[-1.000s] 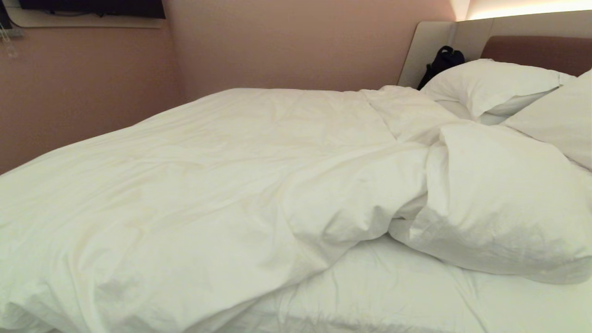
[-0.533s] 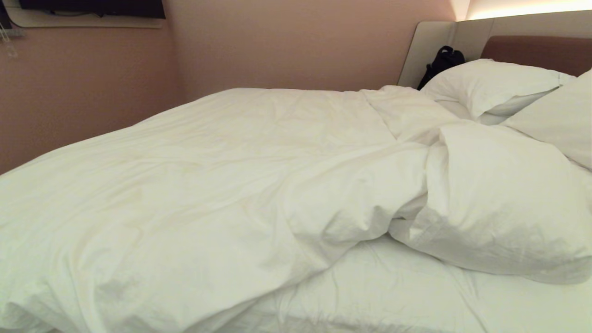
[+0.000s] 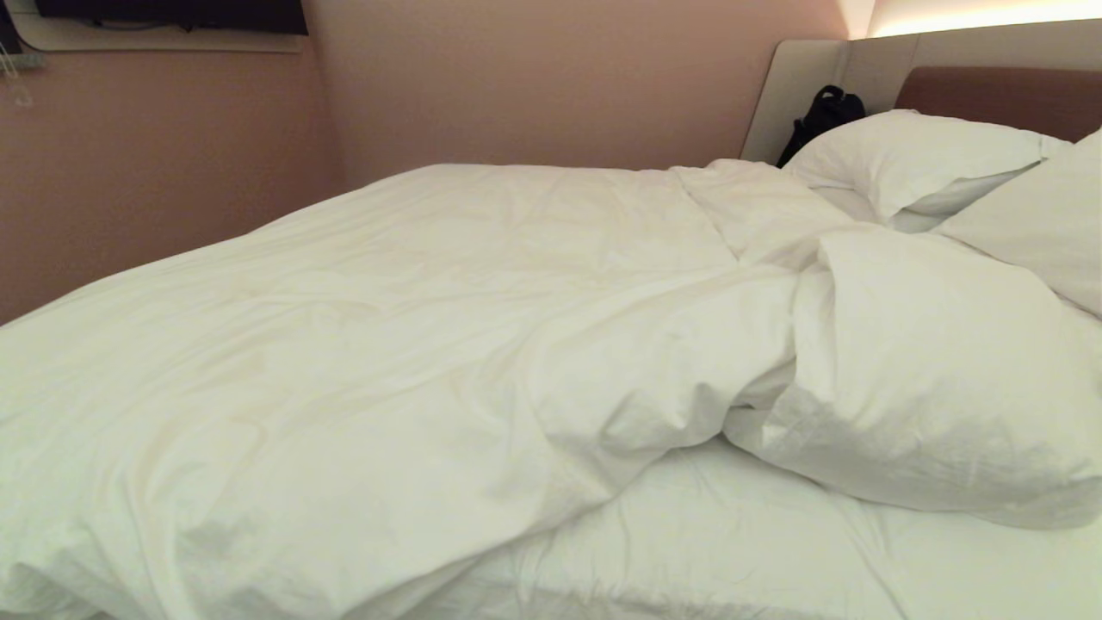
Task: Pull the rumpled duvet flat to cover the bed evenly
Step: Hold the folded corner of the quilt
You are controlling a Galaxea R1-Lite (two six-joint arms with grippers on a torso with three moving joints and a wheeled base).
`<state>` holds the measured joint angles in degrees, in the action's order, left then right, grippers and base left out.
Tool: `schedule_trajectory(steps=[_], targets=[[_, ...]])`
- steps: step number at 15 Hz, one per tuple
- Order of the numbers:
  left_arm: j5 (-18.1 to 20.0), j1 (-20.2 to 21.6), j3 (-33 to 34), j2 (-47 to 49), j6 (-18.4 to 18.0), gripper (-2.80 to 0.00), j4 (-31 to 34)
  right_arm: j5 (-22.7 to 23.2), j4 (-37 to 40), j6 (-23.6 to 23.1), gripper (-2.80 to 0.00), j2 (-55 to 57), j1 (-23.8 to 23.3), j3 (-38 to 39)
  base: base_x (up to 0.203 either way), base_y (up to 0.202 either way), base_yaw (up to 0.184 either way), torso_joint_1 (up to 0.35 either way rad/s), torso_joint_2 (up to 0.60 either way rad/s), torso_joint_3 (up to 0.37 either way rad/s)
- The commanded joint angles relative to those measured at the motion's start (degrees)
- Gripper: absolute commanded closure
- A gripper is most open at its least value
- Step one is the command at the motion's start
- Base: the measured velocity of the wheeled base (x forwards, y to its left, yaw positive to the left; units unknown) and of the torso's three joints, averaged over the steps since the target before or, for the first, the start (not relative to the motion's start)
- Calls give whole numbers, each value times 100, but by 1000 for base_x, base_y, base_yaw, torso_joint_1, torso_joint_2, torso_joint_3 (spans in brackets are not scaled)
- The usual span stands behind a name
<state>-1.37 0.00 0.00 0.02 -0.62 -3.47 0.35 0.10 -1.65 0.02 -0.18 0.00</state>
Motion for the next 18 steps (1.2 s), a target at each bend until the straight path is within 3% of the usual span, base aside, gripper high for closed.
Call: schedule_trajectory(steps=[1,4,9,18], targets=[[-4,0,0,-2,1,0,-4,9,-13,-29,0,-2,1,0,0,0,0,0,0,0],[-4,0,0,-2,1,0,-4,26,22,-63,0,-2,1,-171,0,0,0,0,0,0],[-4,0,0,-2,1,0,-4,131,456,50,0,723,5,-1210,0,0,0,0,0,0],[-4,0,0,-2,1,0,-4,537,-591,1747,0,4757,64,-3129,0,0,0,0,0,0]])
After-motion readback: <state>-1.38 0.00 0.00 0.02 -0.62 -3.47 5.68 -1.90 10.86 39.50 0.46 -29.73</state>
